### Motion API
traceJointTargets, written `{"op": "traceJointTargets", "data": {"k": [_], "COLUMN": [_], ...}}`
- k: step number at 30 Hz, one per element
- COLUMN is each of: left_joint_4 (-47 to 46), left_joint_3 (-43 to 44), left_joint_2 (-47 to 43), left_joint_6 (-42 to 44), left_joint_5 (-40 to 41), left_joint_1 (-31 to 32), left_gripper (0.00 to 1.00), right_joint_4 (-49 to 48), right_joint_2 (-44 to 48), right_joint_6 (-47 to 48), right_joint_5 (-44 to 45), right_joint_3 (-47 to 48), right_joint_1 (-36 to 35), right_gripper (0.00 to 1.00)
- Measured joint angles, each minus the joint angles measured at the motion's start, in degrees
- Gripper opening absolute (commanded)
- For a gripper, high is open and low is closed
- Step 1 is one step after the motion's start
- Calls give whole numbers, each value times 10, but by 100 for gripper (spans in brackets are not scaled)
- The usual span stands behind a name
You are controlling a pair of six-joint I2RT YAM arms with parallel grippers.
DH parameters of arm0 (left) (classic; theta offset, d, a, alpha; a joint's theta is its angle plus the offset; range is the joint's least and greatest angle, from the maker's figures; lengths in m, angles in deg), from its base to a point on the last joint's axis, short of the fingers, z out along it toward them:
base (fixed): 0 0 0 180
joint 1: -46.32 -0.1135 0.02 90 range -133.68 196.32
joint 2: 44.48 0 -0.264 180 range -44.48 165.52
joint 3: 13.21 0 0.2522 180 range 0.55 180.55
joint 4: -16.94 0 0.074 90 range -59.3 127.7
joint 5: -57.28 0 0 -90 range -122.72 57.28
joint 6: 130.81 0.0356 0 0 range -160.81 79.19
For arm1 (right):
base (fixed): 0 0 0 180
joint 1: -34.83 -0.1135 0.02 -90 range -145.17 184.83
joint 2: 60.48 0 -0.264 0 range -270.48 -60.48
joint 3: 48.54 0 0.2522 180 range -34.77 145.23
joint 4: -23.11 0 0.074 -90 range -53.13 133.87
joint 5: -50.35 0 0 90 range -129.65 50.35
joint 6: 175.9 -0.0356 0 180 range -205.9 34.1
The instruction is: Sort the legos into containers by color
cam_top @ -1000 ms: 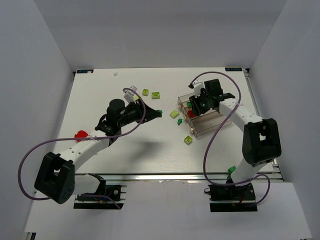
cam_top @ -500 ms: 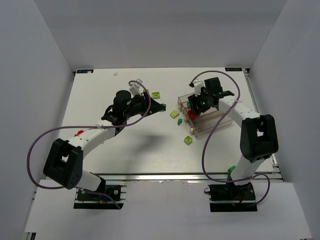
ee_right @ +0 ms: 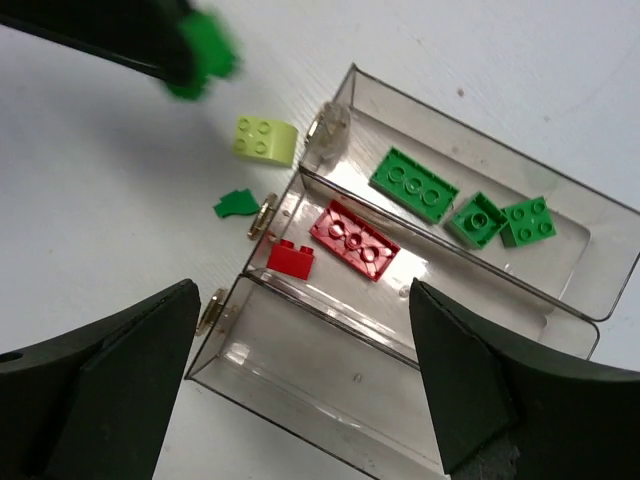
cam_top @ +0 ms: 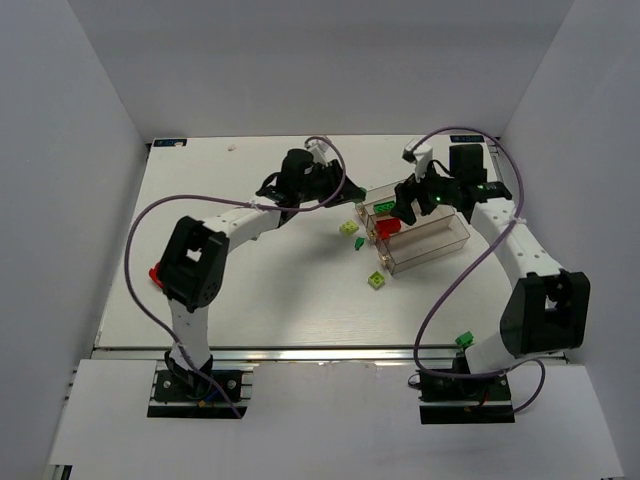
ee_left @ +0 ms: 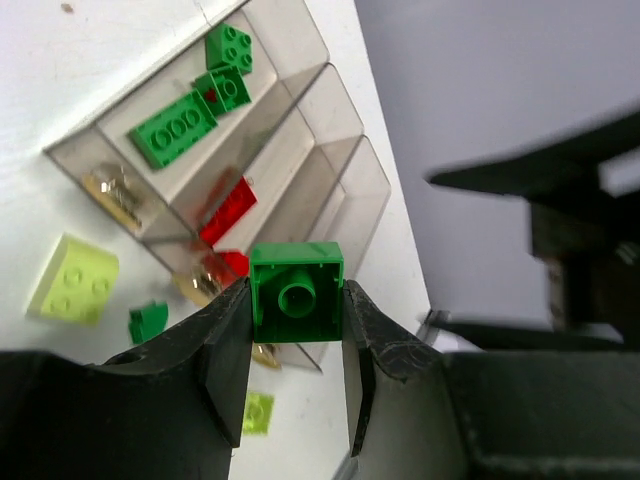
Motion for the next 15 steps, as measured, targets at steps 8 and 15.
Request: {"op": "traceJointTargets", "data": {"k": [8,15], "left_joint_4": [44,86], "left_joint_3": [181,295], "left_joint_2": [170,247], "left_joint_6": [2,6], "left_joint_5": [12,31], "left_joint_1": [13,17], "left_gripper": [3,9], "right_joint_4": [-24,-43], "right_joint_2": [49,58], "right_joint_6": [4,-21], "right_joint_5": [-65,-83], "right_joint_3": [-77,-96], "right_joint_1": [11,18], "right_gripper": [71,49]}}
